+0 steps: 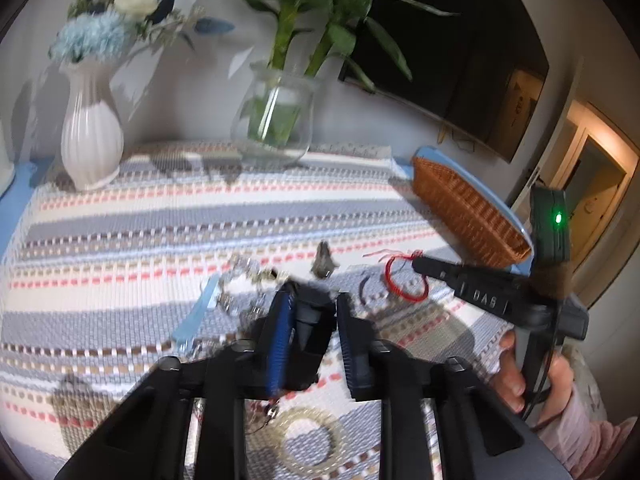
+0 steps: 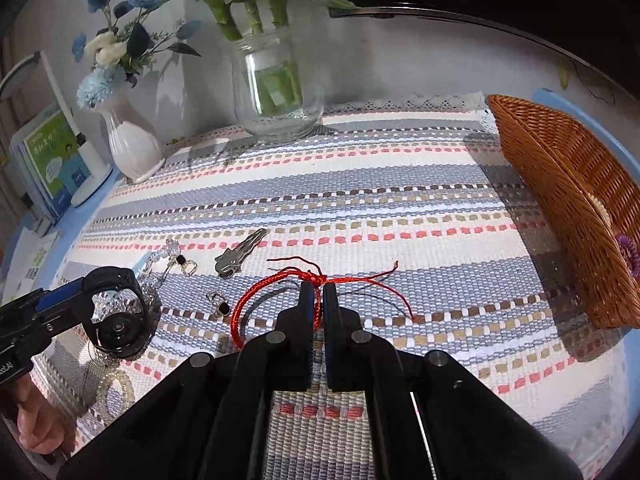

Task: Organize jewelry
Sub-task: 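Grasp the black watch strap with the left tool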

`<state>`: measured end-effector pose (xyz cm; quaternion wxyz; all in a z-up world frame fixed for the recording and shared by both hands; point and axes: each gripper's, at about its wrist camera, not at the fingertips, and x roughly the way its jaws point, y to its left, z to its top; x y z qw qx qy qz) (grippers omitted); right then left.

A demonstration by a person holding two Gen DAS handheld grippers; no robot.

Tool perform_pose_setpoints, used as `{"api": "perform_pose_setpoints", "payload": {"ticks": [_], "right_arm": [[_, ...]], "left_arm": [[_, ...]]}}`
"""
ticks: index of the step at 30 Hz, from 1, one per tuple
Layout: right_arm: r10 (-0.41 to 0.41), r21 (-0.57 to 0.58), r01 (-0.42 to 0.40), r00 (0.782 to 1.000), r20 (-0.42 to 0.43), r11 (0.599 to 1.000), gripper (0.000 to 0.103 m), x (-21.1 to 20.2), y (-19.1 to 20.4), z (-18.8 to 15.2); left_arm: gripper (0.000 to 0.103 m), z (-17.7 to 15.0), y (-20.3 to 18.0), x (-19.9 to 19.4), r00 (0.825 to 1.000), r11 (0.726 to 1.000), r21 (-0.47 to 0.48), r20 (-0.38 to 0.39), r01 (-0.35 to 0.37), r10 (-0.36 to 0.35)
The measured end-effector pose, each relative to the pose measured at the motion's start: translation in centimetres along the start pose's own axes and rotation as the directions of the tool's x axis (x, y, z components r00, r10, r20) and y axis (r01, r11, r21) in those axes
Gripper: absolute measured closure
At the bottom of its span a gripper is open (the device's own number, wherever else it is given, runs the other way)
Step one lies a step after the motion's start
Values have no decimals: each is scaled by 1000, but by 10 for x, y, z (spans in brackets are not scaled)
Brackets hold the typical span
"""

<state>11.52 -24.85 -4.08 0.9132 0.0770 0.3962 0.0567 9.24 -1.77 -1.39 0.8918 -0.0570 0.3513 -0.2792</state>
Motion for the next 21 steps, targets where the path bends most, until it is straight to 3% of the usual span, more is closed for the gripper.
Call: {"api": "perform_pose_setpoints", "payload": {"ticks": [5, 8, 10, 11, 12, 17, 21], "right_arm": [[33, 19, -33, 999, 13, 999, 99, -9, -7, -1], [36, 25, -37, 999, 17, 999, 99, -10, -13, -2], [41, 33, -41, 999, 11, 999, 99, -9, -16, -2], [44, 32, -45, 999, 13, 999, 99, -9, -16, -2], [46, 29, -46, 999, 17, 999, 99, -10, -15, -2], [48, 17, -49, 999, 19, 999, 99, -9, -12, -2], [49, 25, -49, 999, 22, 998, 99, -11, -15, -2]], "left_arm": [[96, 19, -10, -11, 999, 1000, 11, 27, 20, -20], [94, 17, -10, -10, 999, 999, 19, -18, 34, -34], [74, 10, -9, -7, 998, 1000, 15, -55, 25, -24], [50, 5, -10, -5, 997, 1000, 16, -73, 8, -6], [41, 1, -10, -2, 997, 1000, 17, -79, -13, 14], [41, -7, -11, 22, 982, 995, -19, -169, -95, 90], [42, -14, -19, 36, 971, 992, -39, -214, -122, 111]]}}
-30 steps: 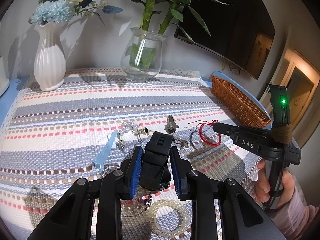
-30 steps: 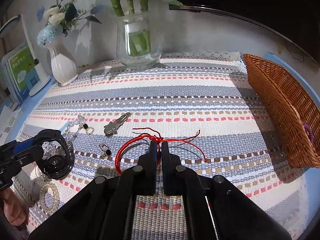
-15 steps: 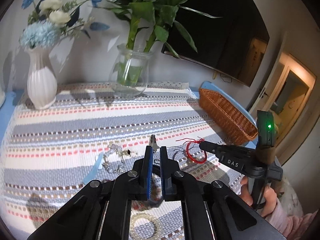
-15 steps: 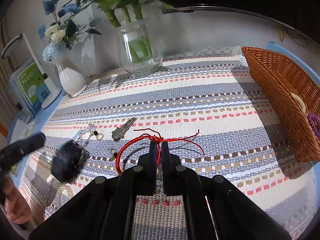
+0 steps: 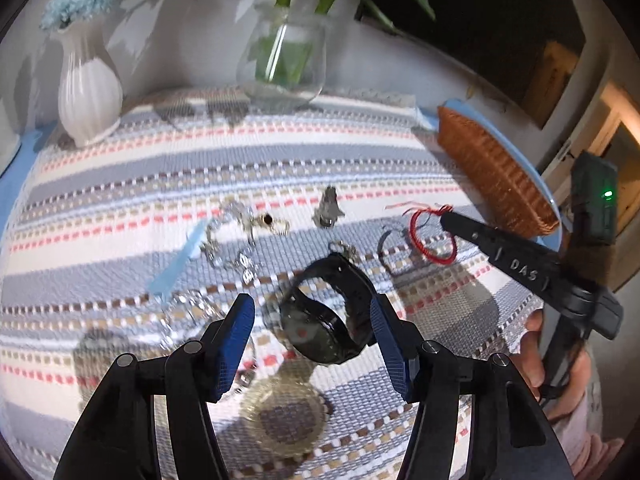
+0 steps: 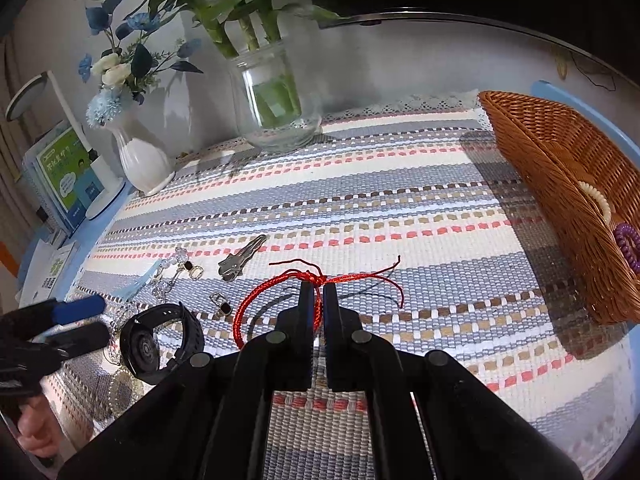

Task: Organize jewelry
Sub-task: 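Grasp the black watch strap with the left tool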

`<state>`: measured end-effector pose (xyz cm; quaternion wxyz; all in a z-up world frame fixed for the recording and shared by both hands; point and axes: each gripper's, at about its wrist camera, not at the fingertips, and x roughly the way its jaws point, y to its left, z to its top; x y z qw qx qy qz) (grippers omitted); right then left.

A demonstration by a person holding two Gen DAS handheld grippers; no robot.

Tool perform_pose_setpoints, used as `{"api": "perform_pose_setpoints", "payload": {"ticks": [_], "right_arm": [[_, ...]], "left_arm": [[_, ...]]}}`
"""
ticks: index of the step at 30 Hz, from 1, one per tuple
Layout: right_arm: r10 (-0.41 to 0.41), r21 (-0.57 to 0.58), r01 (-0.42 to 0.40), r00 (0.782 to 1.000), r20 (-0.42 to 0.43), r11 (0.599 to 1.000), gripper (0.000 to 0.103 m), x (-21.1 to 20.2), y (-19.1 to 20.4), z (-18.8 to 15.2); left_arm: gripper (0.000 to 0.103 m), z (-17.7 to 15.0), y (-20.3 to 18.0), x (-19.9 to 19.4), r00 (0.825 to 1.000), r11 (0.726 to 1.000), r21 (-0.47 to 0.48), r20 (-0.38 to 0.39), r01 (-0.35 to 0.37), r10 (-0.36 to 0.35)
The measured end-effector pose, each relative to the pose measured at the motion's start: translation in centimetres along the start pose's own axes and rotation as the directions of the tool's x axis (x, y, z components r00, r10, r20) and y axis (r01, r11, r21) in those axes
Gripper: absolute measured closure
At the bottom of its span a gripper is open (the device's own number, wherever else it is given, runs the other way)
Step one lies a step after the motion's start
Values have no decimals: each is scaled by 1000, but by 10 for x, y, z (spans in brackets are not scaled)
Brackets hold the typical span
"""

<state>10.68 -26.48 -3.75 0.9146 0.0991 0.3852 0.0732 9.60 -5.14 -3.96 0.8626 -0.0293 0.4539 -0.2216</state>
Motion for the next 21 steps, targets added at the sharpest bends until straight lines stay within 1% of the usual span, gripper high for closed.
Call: {"api": "perform_pose_setpoints", "payload": {"ticks": [2, 5, 6, 8, 9, 11, 17, 19, 21], "right_arm": [[6, 10, -6, 1000, 3, 1000, 99, -1, -3, 0], [19, 21, -19, 1000, 1, 1000, 99, -1, -5, 0], [20, 22, -20, 1000, 1, 1000, 99, -1, -5, 0], [21, 15, -21, 1000, 0, 1000, 99, -1, -3, 0], [19, 9, -19, 1000, 0, 1000, 99, -1, -2, 0], [15, 1, -15, 1000, 3, 1000, 99, -1, -1, 0], [2, 12, -2, 1000, -25, 1000, 99, 4, -3, 0], [-5, 19, 6, 999, -36, 1000, 99, 7, -5, 0], [-7, 26, 8, 999, -43, 1000, 99, 9, -6, 1]], "left_arm": [[41, -5, -3, 2, 1000, 1000, -11, -8, -15, 15], [43, -9, -6, 8, 997, 997, -24, -29, -77, 76], [54, -9, -7, 11, 996, 996, -25, -31, -88, 88], [67, -7, -8, 13, 998, 998, -16, -37, -58, 57], [69, -5, -10, 13, 997, 997, -2, -33, -76, 76], [71, -3, -12, 13, 995, 995, 35, -30, -92, 93], [71, 7, 4, 17, 999, 999, 39, -37, -34, 35], [71, 12, 9, 23, 998, 999, 33, -55, -4, 6], [71, 15, 8, 27, 997, 999, 48, -73, -8, 12]]}}
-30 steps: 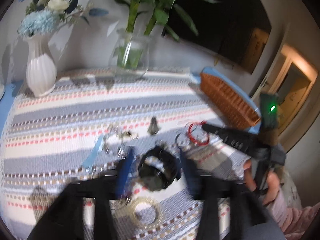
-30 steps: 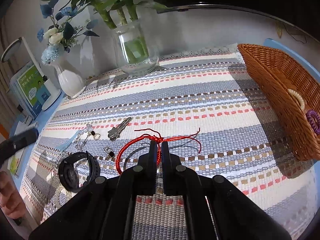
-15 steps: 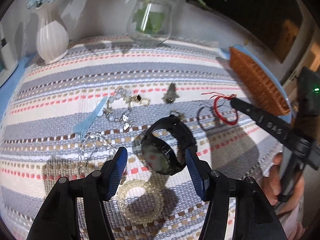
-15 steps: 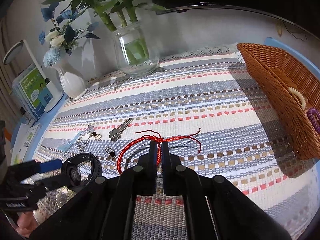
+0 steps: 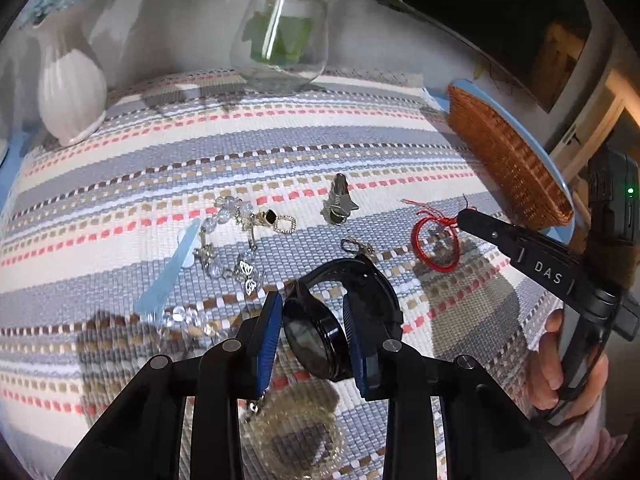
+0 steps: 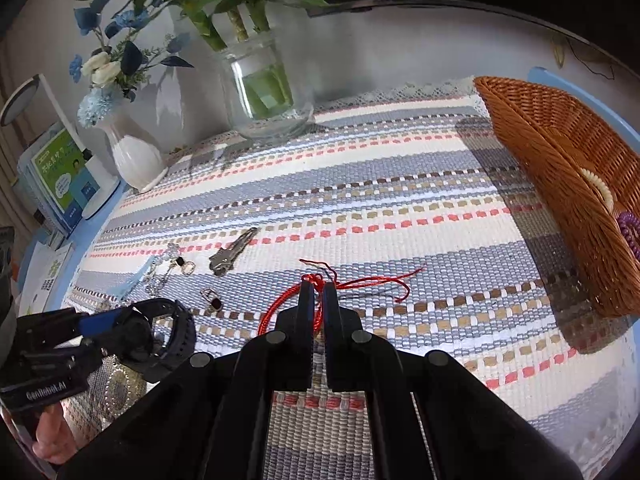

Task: Organize jewelry
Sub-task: 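Grasp the black watch strap with the left tool, then carry the watch and red bracelet to the basket and release both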

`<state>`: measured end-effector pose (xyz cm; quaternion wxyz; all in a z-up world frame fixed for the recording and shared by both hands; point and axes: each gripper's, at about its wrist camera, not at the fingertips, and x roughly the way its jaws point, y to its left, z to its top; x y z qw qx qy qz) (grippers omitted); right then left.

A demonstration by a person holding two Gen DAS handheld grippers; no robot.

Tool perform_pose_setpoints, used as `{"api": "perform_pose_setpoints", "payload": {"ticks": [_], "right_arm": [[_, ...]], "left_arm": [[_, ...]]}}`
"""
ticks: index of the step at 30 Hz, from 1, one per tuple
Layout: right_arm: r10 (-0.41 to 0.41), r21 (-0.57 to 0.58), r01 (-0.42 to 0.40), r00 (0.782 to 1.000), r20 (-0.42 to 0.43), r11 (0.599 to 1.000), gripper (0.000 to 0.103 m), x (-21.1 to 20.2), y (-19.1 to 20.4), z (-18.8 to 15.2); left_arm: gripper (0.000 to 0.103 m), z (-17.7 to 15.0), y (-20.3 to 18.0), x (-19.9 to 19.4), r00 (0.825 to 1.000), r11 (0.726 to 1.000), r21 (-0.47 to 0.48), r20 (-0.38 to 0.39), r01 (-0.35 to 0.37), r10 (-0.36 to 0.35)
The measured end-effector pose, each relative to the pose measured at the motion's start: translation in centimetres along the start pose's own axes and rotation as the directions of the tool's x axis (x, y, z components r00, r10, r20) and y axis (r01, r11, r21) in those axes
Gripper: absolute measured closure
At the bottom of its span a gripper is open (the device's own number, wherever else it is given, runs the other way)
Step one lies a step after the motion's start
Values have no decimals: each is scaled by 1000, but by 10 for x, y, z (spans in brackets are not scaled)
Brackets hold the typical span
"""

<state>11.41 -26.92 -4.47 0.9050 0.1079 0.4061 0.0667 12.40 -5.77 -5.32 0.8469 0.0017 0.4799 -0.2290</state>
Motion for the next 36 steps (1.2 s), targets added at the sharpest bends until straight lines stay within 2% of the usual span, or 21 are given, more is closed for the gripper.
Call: {"api": "perform_pose_setpoints", "payload": {"ticks": [5, 7, 9, 12, 16, 23, 25, 27, 31, 35, 36], "right_arm": [[3, 25, -2, 1000, -12, 1000, 99, 2, -6, 0], [6, 29, -6, 1000, -15, 1000, 99, 2, -7, 0], [11, 30, -10, 1000, -20, 999, 99, 3, -8, 1], [24, 42, -23, 999, -24, 999, 96, 3, -10, 1], [44, 67, -42, 998, -36, 997, 94, 5, -14, 1], [63, 73, -58, 996, -62, 996, 86, 9, -13, 0], [51, 68, -46, 996, -70, 997, 79, 11, -12, 0], [32, 55, -27, 995, -92, 998, 78, 16, -9, 0], [-43, -9, 43, 994, -97, 999, 78, 20, 4, 0], [-185, -158, 170, 979, -84, 973, 79, 26, 34, -5], [-204, -182, 187, 976, -79, 965, 83, 27, 38, -5]], "left_arm": [[70, 13, -15, 9, 999, 997, 76, -28, -33, 36], [70, 20, -18, 21, 992, 991, 112, -91, -75, 85], [70, 27, -22, 36, 977, 982, 143, -157, -120, 143], [71, 33, -28, 41, 972, 975, 179, -171, -128, 159], [79, 34, -37, 43, 969, 964, 210, -152, -162, 196], [81, 31, -19, 29, 991, 994, 77, -103, -81, 89], [82, 31, -17, 24, 993, 995, 70, -89, -68, 74], [83, 30, -18, 20, 995, 996, 71, -76, -61, 66], [83, 28, -21, 13, 997, 996, 76, -54, -44, 48], [84, 26, -21, 10, 998, 996, 74, -41, -43, 46], [84, 25, -21, 10, 998, 996, 74, -38, -42, 45]]}}
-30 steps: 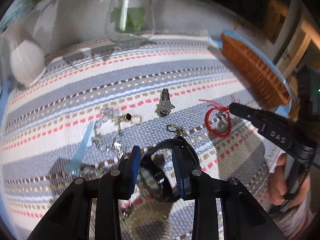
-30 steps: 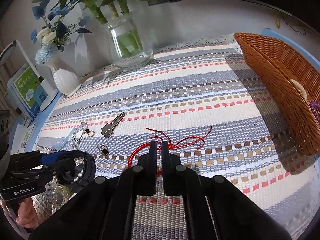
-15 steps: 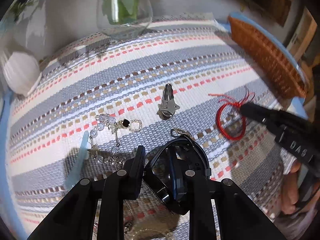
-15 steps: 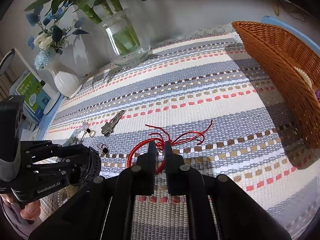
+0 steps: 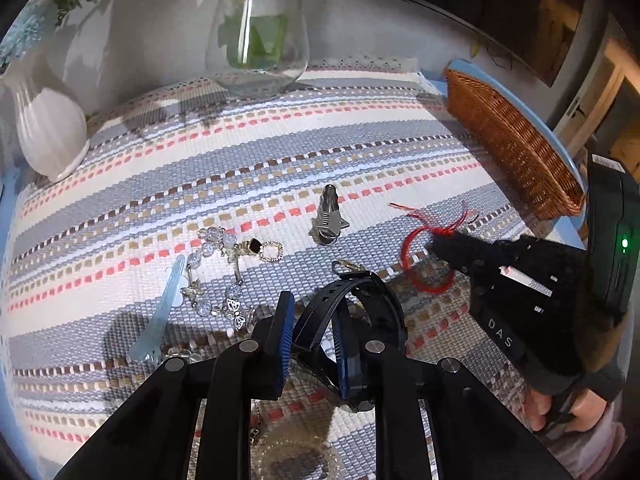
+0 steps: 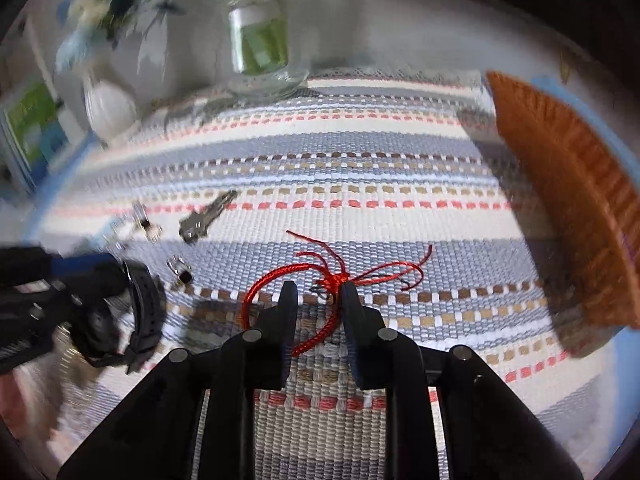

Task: Organize jewelry
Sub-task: 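Carry the watch and red bracelet to the basket and release both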

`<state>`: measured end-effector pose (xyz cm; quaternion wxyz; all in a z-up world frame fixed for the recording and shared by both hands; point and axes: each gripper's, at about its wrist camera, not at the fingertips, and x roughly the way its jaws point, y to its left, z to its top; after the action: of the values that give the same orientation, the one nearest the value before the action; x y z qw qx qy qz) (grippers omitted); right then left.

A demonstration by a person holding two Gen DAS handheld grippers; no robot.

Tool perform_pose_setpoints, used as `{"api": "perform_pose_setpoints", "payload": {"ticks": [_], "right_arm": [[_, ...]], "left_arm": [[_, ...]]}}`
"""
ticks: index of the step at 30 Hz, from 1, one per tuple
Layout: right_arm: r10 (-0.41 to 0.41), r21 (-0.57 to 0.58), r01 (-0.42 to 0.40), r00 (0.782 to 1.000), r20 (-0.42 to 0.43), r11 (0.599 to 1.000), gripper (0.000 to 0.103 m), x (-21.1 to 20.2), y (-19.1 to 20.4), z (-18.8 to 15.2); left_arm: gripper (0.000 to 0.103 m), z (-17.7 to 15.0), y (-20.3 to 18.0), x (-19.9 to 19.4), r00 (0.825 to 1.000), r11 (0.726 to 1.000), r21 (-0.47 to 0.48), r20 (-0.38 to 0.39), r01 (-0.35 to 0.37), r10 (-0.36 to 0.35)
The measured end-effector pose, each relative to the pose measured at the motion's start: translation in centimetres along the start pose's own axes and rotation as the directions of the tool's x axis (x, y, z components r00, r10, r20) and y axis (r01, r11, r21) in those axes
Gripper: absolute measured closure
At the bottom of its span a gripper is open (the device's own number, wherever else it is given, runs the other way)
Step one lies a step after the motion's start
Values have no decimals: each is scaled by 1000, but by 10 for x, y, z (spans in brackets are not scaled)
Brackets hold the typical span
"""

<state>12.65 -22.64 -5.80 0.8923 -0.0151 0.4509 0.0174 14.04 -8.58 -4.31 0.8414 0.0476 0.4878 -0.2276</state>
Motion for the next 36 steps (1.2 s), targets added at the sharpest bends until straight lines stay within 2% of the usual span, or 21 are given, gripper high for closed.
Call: {"api": "perform_pose_setpoints", "payload": {"ticks": [1, 2, 6, 12, 16, 22, 30, 36], "right_arm": [[-2, -14, 2, 1000, 2, 1000, 94, 0, 3, 0], [6, -19, -6, 1000, 1, 1000, 99, 0, 4, 0], [40, 14, -41, 999, 5, 999, 99, -2, -4, 0], [111, 75, -119, 988, 104, 990, 99, -19, -22, -3], [158, 123, -175, 978, 138, 977, 99, -26, -34, -3], [169, 162, -198, 970, 177, 967, 99, -41, -53, -5], [124, 209, -183, 956, 268, 961, 99, -83, -89, 0], [47, 268, -142, 941, 334, 953, 99, -115, -137, 1]], "left_arm": [[84, -1, 1, -1, 1000, 1000, -2, 4, 1, -1], [84, -2, 1, -2, 1000, 1000, -5, 7, 3, -3], [85, -3, 3, -7, 1000, 1000, -16, 22, 18, -18], [85, -2, 0, -17, 998, 999, -21, 54, 34, -33], [85, 0, -6, -23, 996, 999, -6, 76, 37, -36], [85, 9, -22, -32, 993, 998, 27, 107, 53, -56], [85, 38, -65, -43, 985, 992, 103, 149, 71, -86], [85, 74, -121, -43, 977, 977, 193, 172, 95, -129]]}}
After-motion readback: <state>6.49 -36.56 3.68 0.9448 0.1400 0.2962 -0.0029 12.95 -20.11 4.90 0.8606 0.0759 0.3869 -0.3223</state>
